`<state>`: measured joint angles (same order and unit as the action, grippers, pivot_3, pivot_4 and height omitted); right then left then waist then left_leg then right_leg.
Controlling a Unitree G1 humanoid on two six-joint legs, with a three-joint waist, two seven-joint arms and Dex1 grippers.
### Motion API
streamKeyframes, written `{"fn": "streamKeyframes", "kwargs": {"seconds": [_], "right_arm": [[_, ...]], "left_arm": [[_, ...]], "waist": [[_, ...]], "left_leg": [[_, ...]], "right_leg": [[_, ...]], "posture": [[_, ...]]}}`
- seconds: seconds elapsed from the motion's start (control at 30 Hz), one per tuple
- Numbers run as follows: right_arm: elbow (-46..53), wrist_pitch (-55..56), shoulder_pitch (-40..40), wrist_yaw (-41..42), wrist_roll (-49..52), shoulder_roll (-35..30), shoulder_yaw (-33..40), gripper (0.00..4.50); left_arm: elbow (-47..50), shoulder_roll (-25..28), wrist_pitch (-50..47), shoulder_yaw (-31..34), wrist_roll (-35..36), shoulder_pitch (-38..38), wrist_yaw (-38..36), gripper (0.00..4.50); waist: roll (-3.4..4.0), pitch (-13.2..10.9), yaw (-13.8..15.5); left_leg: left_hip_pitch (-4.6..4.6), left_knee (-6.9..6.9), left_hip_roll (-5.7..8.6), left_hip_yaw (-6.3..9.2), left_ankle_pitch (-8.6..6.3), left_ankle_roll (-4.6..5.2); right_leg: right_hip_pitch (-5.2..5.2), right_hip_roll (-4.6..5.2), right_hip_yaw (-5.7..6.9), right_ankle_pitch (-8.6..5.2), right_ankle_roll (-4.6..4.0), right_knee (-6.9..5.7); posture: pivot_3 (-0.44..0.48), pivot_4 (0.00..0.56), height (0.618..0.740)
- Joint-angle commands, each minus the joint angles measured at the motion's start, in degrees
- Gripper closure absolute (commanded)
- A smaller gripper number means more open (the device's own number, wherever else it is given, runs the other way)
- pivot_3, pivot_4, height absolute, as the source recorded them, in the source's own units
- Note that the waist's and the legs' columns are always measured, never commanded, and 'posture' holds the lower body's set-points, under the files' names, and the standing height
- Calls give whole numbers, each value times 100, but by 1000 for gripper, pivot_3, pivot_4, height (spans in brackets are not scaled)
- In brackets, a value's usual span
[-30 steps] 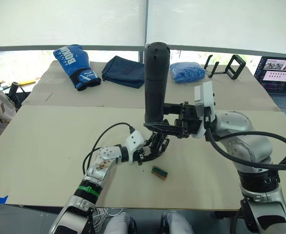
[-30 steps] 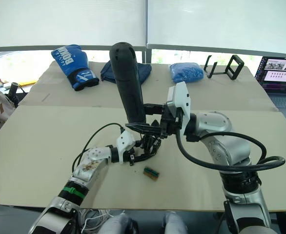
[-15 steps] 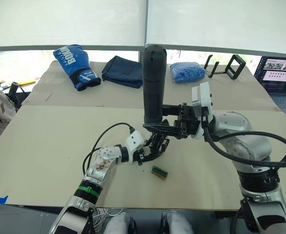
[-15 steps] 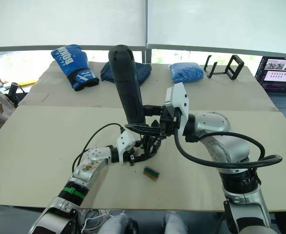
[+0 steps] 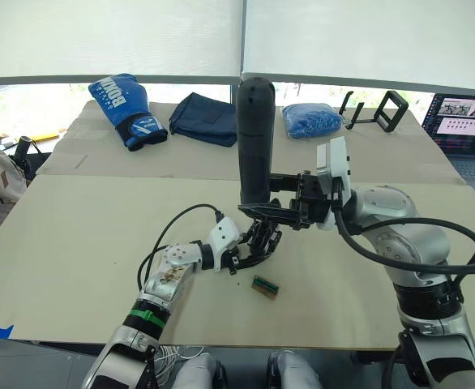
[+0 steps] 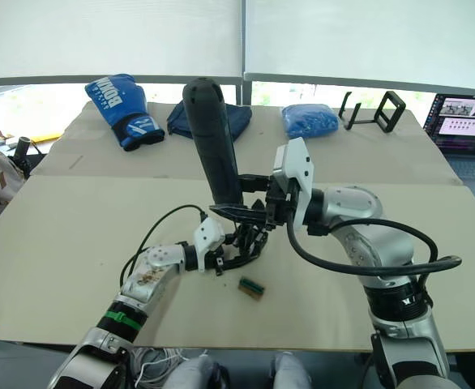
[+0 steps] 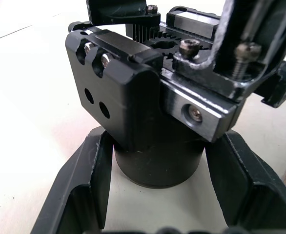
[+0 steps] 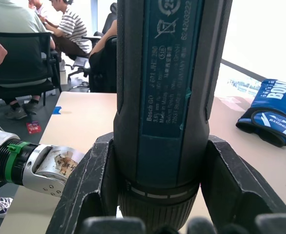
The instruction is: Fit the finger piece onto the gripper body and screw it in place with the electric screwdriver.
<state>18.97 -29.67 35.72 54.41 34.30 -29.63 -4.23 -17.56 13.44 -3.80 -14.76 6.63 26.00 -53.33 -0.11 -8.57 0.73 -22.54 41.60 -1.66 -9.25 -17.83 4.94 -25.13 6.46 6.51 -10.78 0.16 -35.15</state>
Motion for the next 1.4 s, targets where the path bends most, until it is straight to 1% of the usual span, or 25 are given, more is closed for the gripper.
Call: {"fn": "streamKeyframes", "kwargs": {"seconds": [0.03,0.5,1.0,1.4], "right_arm": [[141,124,179,-50,17,42,95,2561],[127,161,25,-101,-69,160,61,2561],[93,182,-238,-144,-104,152,47,2561],[225,133,-336,-192,83,128,90,2561]], "left_arm": [[-104,-16,-200,-294,-142,-179,-97,2237],[-111,5,-211,-287,-142,-170,-106,2237],[-115,6,-218,-290,-147,-152,-112,2237],[-146,30,-225,-304,-147,-138,-169,2237]], "waist": [[0,0,0],[0,0,0],[1,1,-2],[2,2,-5]], "left_leg": [[0,0,0,0,0,0],[0,0,0,0,0,0],[1,0,0,0,0,0],[4,0,0,0,0,0]], "right_leg": [[0,0,0,0,0,0],[0,0,0,0,0,0],[2,-1,0,0,1,-1],[4,-1,-1,-1,1,-2]], "posture": [[0,150,740],[0,150,740],[0,150,740],[0,150,740]]}}
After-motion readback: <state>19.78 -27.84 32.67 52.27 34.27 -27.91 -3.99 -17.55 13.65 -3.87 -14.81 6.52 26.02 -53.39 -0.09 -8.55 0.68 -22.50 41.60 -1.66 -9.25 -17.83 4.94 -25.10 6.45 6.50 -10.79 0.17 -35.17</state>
